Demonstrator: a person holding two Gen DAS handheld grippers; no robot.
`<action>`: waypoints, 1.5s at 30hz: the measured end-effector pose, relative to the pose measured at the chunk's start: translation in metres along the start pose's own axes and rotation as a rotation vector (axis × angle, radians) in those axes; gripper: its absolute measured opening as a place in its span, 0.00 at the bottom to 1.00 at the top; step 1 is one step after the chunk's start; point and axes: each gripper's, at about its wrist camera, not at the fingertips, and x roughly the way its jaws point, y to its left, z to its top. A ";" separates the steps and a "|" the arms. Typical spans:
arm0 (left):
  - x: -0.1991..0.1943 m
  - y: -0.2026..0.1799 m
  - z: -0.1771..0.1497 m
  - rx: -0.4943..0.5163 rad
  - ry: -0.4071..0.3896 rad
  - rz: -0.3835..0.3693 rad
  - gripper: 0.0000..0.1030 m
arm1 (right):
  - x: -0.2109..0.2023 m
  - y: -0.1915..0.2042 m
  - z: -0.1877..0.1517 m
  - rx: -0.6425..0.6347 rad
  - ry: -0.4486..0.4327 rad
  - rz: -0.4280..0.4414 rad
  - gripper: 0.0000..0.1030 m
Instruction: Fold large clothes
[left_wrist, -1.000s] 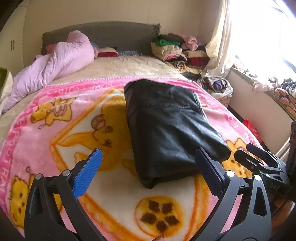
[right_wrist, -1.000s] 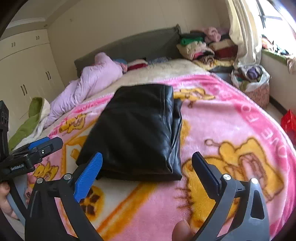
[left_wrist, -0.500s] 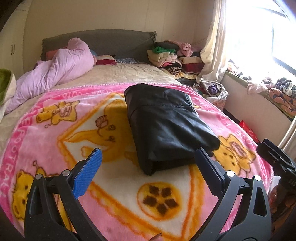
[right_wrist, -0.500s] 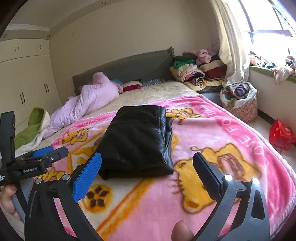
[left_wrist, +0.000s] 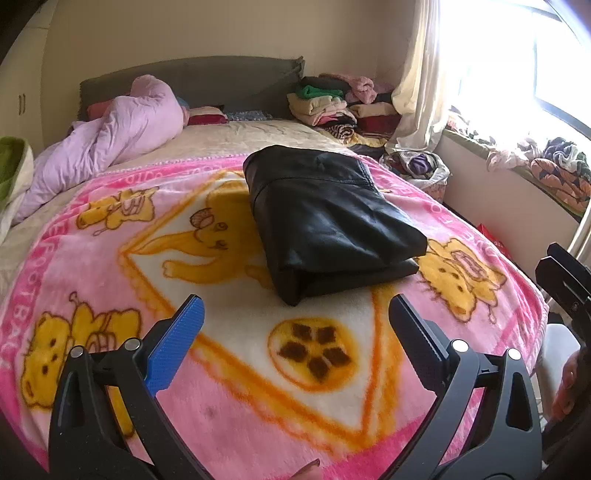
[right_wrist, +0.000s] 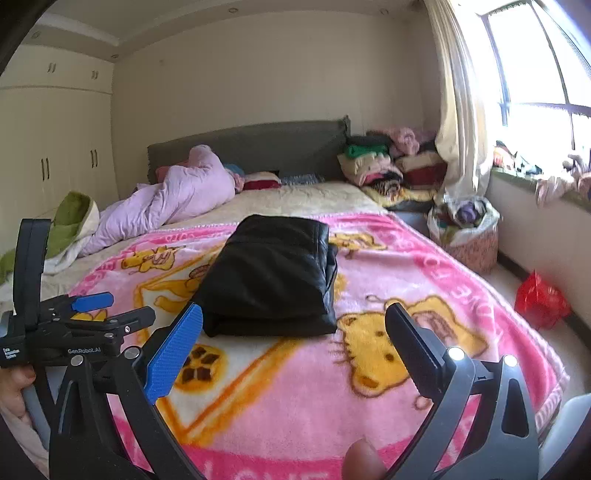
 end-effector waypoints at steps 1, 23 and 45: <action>-0.002 -0.001 -0.002 0.000 -0.004 0.003 0.91 | -0.002 0.001 -0.001 -0.003 -0.005 0.000 0.96; -0.021 -0.013 -0.039 -0.019 -0.016 0.058 0.91 | -0.008 -0.005 -0.032 0.009 0.014 0.035 0.96; 0.010 0.002 -0.051 -0.074 0.071 0.138 0.91 | 0.036 -0.006 -0.071 0.025 0.194 -0.022 0.96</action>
